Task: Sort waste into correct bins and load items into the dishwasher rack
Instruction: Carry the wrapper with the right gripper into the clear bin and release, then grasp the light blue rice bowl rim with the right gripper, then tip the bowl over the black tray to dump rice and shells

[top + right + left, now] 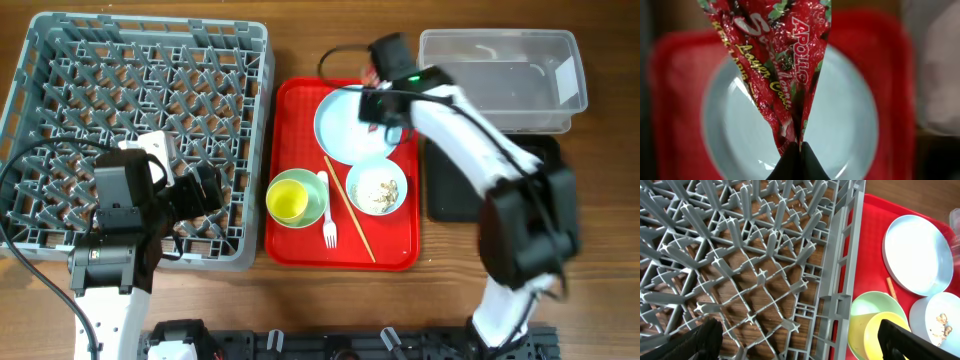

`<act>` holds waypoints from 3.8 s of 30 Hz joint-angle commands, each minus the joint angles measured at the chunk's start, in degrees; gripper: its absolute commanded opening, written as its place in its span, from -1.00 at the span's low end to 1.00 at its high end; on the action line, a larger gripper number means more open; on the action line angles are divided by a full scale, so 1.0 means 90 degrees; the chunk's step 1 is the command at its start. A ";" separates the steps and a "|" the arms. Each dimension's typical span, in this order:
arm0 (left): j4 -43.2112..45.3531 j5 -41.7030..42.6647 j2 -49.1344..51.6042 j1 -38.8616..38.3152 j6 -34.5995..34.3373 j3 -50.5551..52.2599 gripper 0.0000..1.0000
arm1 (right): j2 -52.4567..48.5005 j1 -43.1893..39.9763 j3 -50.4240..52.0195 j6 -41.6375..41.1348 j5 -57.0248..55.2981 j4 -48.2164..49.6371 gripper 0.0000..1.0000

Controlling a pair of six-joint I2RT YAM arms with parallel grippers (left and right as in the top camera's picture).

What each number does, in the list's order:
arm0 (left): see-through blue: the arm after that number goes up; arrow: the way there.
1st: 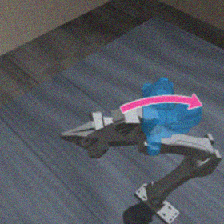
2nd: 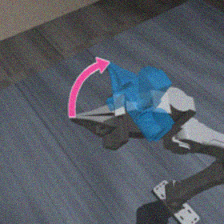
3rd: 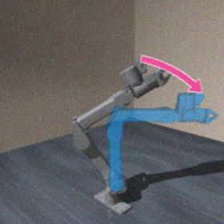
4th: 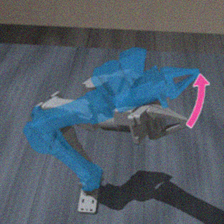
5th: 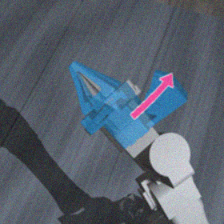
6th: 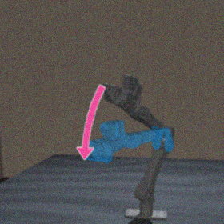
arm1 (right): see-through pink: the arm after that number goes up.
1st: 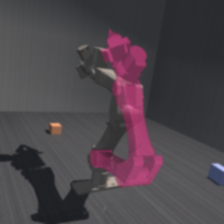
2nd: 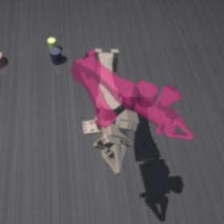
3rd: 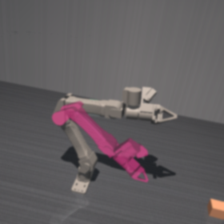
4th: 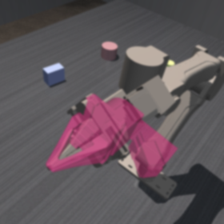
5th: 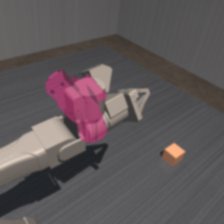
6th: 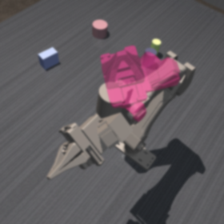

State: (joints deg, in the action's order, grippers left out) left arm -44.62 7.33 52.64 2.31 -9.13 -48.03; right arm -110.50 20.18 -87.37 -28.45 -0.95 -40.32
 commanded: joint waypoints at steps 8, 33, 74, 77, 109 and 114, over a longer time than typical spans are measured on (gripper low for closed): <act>-0.0032 -0.0012 -0.0015 -0.0019 -0.0041 -0.0117 1.00 | 0.1112 -0.1936 -0.0044 0.0209 -0.0189 0.0192 0.99; -0.0168 -0.0012 -0.0015 -0.0019 -0.0039 -0.0117 1.00 | 0.0617 0.1940 0.1962 -0.2030 0.0197 -0.0335 -0.38; -0.0168 -0.0012 -0.0015 -0.0019 -0.0039 -0.0119 1.00 | 0.2382 -0.5566 0.4979 -0.1144 0.9211 0.2895 -0.91; -0.0168 -0.0012 -0.0015 -0.0019 -0.0041 -0.0119 1.00 | 0.2382 -0.5853 0.5088 -0.2222 0.9748 0.3317 -0.91; -0.0168 -0.0012 -0.0015 -0.0019 -0.0039 -0.0117 1.00 | 0.3759 -0.3939 0.4670 -0.0129 0.5472 0.2144 -0.92; -0.0168 -0.0012 -0.0015 -0.0019 -0.0039 -0.0117 1.00 | 0.4177 -0.3587 0.3956 0.0804 0.5073 0.1081 -0.91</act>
State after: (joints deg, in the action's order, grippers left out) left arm -46.28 7.33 52.60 2.31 -9.15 -48.14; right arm -74.22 -14.87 -46.94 -28.77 50.33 -26.35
